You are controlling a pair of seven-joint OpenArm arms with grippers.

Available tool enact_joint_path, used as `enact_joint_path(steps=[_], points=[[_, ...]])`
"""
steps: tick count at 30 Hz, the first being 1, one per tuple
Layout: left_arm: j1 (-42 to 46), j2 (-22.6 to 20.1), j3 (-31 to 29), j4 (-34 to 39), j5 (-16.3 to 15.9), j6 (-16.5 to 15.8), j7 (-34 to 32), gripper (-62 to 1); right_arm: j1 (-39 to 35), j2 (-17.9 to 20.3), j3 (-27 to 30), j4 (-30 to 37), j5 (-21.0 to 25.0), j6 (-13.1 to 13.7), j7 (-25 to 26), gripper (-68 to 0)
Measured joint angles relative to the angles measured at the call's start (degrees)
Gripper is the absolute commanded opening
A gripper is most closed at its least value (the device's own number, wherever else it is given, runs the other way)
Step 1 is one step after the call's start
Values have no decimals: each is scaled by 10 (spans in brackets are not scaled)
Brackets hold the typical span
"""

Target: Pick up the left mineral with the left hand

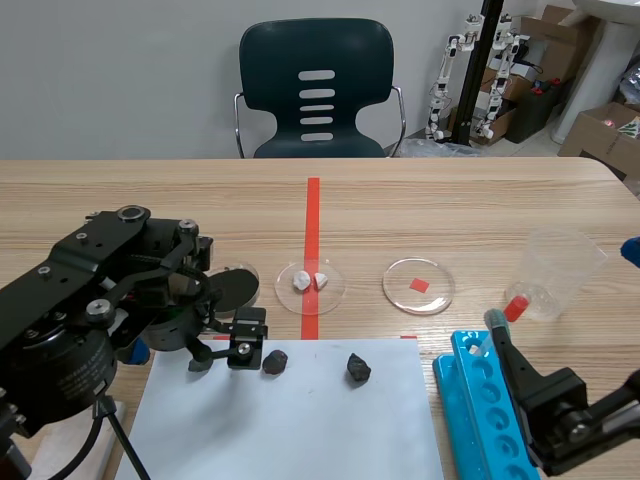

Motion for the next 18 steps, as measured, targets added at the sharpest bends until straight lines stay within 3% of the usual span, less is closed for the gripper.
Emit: enact_joint_path(steps=[4,7,18], points=[[0,0,0,-1,1,0,0,13,0,0,0,0,0,0,0,4],[0,0,0,-1,3,0,0,-108,0,0,0,0,0,0,0,4],[0,0,0,-1,4,0,0,-353,0,0,0,0,0,0,0,4]])
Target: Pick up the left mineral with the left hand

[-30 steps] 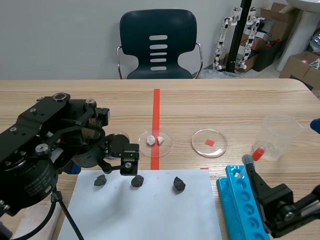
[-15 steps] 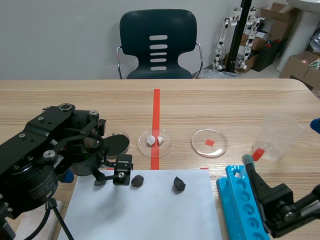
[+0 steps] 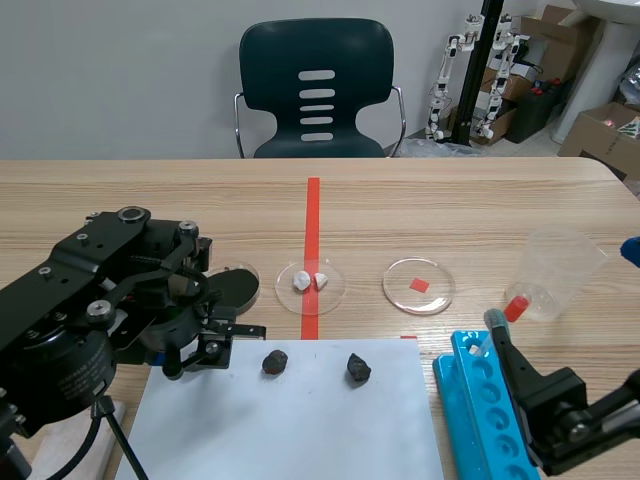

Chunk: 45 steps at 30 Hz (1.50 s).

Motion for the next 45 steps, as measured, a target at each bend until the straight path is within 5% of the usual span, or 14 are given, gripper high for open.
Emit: enact_joint_path(steps=[10,24,39,42,45], points=[[-3,0,0,0,-2,11,0,-496,0,0,0,0,0,0,0,4],[-1,-2,0,7,-4,11,-55,-496,0,0,0,0,0,0,0,4],[153,-120,0,300,-61,6,-254,-496,0,0,0,0,0,0,0,4],[198,-161,0,341,-72,-25,-319,-496,0,0,0,0,0,0,0,4],[243,-196,0,380,-75,-99,-381,-496,0,0,0,0,0,0,0,4]])
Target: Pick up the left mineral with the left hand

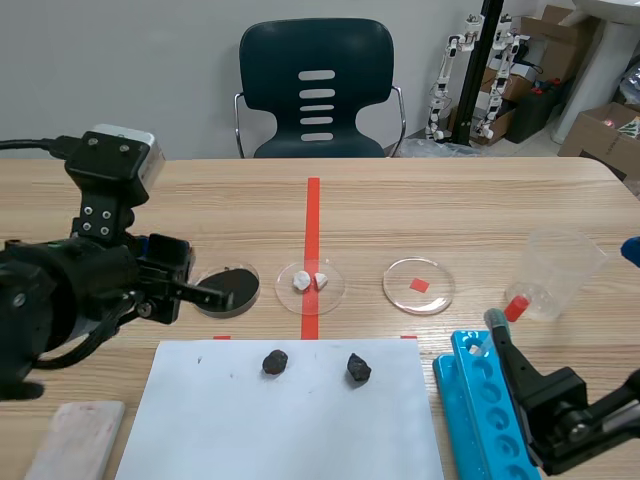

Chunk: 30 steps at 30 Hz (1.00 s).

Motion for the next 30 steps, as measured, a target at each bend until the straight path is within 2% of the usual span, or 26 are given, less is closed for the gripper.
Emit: enact_joint_path(steps=[5,9,17,22,25,30], points=[[84,-47,0,57,5,-145,-158,-496,0,0,0,0,0,0,0,4],[151,-70,-6,78,44,-222,-258,-496,0,0,0,0,0,0,0,4],[229,-76,-80,88,48,-313,-344,-496,0,0,0,0,0,0,0,4],[253,-76,-123,88,47,-361,-349,-496,0,0,0,0,0,0,0,4],[262,-76,-147,88,33,-361,-350,-496,0,0,0,0,0,0,0,4],[273,-76,-162,88,33,-360,-347,-496,0,0,0,0,0,0,-2,4]])
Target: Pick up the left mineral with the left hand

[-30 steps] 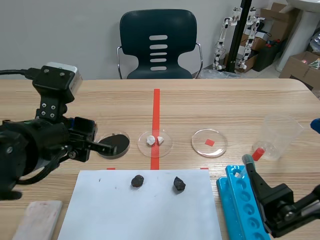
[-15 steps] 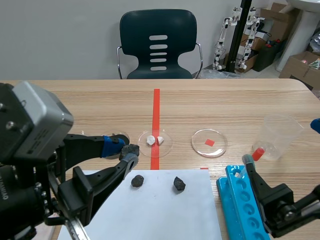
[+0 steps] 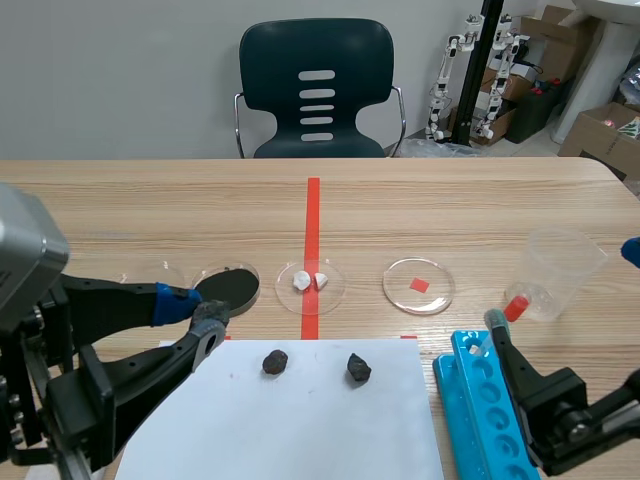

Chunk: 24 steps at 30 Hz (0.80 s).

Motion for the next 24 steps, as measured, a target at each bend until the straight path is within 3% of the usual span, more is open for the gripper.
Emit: enact_joint_path(steps=[24], points=[[0,0,0,0,0,0,4,-496,0,0,0,0,0,0,0,4]])
